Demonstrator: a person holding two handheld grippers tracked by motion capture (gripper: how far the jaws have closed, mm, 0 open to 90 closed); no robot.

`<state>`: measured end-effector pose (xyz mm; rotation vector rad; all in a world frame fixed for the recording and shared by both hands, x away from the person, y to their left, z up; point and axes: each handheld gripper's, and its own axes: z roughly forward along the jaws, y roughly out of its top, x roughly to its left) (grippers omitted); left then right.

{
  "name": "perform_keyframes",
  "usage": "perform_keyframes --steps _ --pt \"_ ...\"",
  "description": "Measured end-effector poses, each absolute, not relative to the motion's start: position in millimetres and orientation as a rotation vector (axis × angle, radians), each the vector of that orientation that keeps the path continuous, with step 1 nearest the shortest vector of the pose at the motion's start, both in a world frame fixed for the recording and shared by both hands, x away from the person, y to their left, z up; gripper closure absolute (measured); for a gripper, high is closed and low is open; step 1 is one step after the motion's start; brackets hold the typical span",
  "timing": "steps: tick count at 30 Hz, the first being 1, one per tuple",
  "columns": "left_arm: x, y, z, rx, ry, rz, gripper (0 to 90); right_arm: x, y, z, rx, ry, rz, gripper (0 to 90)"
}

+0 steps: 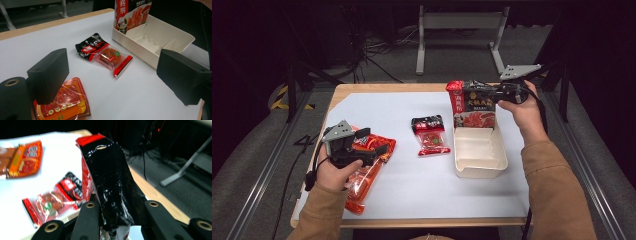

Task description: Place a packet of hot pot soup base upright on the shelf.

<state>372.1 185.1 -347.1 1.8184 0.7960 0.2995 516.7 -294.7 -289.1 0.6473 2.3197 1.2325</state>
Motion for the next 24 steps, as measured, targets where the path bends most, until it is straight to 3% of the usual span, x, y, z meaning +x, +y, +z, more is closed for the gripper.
perform_keyframes --steps 24 --pt "371 188 -350 1.771 0.835 0.347 7.0 506 -313 -313 0.871 2.294 1.271 74.1"
